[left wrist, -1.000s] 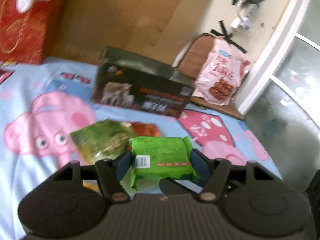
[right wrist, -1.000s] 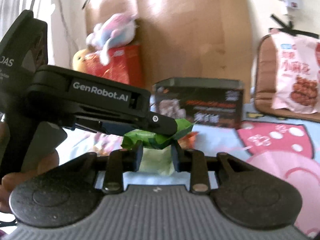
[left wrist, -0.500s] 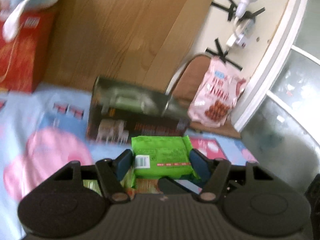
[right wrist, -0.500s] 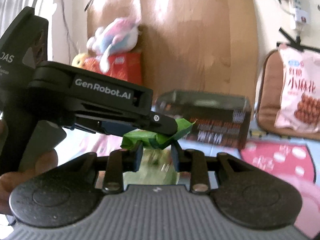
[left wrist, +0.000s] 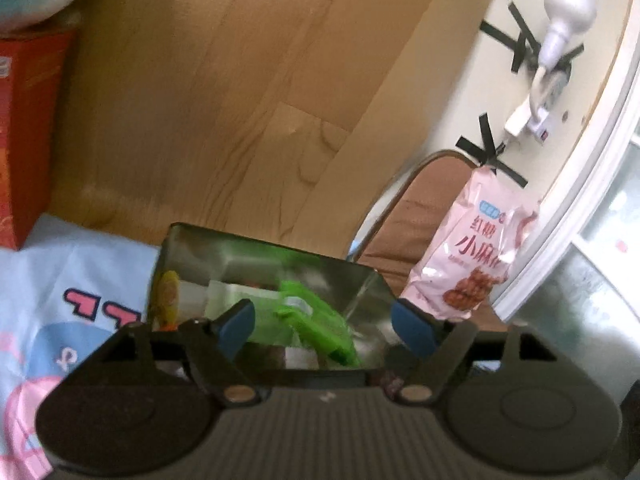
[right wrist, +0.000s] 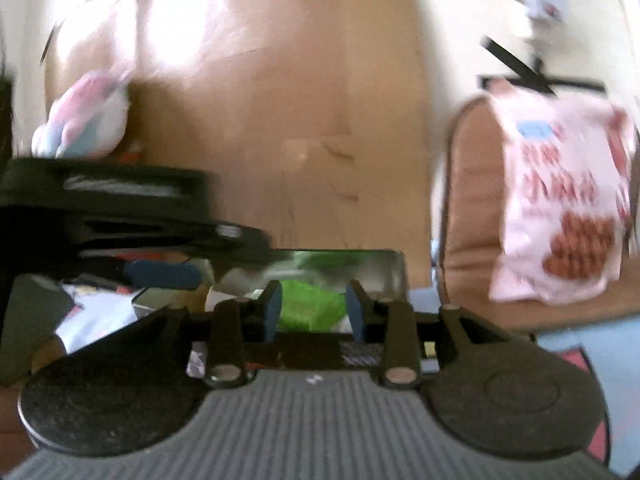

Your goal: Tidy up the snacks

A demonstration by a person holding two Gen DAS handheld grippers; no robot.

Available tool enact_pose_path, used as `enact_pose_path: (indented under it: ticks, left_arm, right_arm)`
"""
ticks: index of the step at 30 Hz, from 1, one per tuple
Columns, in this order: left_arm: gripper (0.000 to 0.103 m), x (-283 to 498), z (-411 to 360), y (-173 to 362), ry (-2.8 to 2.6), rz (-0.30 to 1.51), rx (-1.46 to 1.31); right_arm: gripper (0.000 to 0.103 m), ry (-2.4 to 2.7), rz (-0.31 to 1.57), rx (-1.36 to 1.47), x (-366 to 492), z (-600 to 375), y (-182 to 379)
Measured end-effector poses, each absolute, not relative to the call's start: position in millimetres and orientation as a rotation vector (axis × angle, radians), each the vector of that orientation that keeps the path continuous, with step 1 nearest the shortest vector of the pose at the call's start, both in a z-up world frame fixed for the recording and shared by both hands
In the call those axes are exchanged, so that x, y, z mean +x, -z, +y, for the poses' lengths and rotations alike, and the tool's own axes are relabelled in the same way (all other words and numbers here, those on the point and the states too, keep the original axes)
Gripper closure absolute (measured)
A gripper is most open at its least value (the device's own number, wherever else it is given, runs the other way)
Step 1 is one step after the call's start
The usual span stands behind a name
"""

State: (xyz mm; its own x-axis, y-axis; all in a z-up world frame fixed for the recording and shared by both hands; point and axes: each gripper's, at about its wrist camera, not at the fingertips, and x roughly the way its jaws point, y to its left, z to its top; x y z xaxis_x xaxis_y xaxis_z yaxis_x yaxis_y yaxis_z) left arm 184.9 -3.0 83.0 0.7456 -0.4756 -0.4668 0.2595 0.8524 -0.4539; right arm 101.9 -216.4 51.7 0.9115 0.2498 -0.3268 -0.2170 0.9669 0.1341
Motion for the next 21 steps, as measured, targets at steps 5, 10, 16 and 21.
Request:
enact_pose_path:
  ticks: [5,10,16,21]
  left_arm:
    - [0.025,150,32,-78,0.407,0.602,-0.428]
    - [0.025,116,59,-60,0.367,0.647,-0.46]
    - [0.025,97,73,-33,0.323,0.728,-0.492]
    - [0.025,91,80,-17,0.315,0.763,-0.523]
  right_arm:
    - [0.065,-0.263,0.37,0.17,73,-233,-41]
    - [0.061,-0.352,0.501,0.29,67,-231,-25]
    - [0.061,-0.433,0.648,0.416,70,-226,-7]
    - [0.062,-0.447,0.705,0.448,70,-223,-1]
